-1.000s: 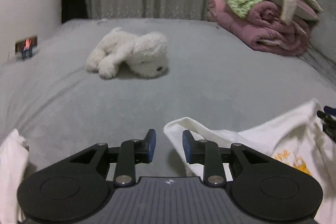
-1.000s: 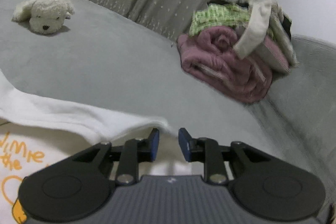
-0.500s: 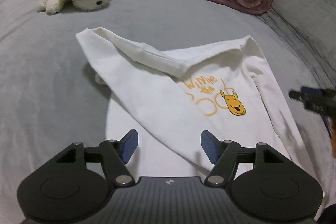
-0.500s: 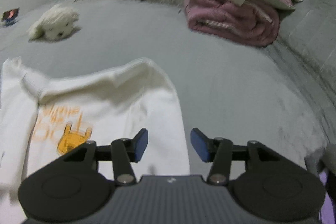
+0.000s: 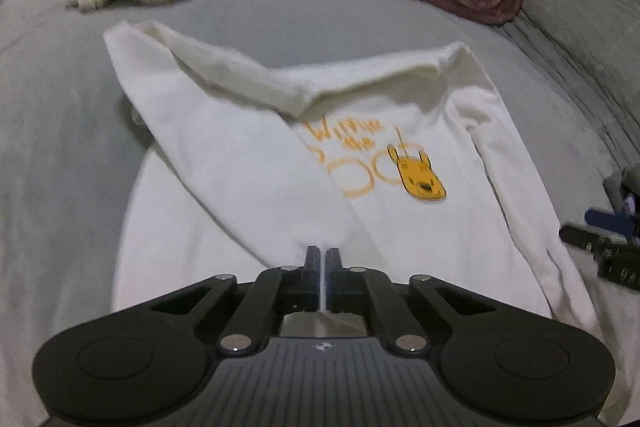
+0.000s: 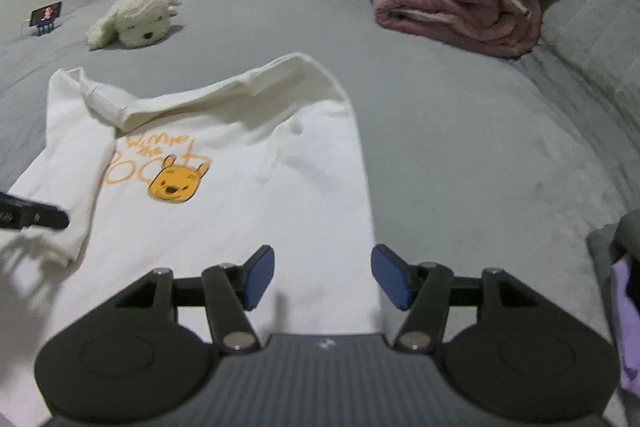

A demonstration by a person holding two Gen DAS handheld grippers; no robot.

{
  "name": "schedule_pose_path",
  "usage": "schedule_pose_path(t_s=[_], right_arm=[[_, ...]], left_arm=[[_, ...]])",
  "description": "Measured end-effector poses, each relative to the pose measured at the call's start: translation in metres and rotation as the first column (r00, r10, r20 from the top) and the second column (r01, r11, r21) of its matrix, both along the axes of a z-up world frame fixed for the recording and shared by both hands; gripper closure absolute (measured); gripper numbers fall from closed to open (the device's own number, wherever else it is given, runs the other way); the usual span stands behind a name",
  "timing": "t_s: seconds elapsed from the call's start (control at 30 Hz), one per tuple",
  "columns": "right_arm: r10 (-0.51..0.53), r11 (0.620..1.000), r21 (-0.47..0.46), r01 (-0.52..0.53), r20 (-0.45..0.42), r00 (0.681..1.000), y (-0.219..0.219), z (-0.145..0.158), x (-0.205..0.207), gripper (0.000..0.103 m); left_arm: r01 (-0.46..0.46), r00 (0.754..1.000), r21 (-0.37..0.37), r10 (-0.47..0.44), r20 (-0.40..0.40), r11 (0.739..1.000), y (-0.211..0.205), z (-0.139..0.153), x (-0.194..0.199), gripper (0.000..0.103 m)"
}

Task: Fold clothes
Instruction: 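Lay the shirt flat on the bed and open both grippers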

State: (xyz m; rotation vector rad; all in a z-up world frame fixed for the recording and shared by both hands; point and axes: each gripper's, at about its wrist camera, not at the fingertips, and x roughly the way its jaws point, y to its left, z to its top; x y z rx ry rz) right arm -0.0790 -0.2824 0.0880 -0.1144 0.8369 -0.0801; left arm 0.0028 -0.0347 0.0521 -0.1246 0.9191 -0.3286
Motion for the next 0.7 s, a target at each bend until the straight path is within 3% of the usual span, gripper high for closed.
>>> schedule_pose_path(t_s=[0.17, 0.27, 0.37, 0.5, 0.7], right_arm=[[0.026, 0.999, -0.026, -0.027, -0.029, 0.999, -0.009, -0.008, -0.004, 0.058], [0.021, 1.000, -0.022, -0.022, -0.040, 0.999, -0.017, -0.012, -0.006, 0.058], [0.012, 0.999, -0.031, -0.014, -0.045, 0.999, -0.025, -0.016, -0.008, 0.058], [-0.009, 0.998, -0.067, 0.005, -0.053, 0.999, -0.029, -0.023, -0.006, 0.057], [0.004, 0.996, -0.091, -0.009, -0.056, 0.998, -0.029, -0.026, 0.000, 0.055]], left_arm=[[-0.123, 0.980, -0.019, 0.125, 0.155, 0.992, 0.055, 0.041, 0.008, 0.103], [-0.289, 0.939, -0.018, 0.287, 0.192, 0.957, 0.107, 0.055, 0.020, 0.103], [-0.479, 0.835, 0.128, 0.406, 0.372, 0.868, 0.145, 0.069, 0.033, 0.103], [-0.687, 0.678, 0.275, 0.458, 0.575, 0.672, 0.181, 0.073, 0.050, 0.103], [-0.734, 0.638, 0.168, 0.584, 0.501, 0.658, 0.216, 0.070, 0.055, 0.102]])
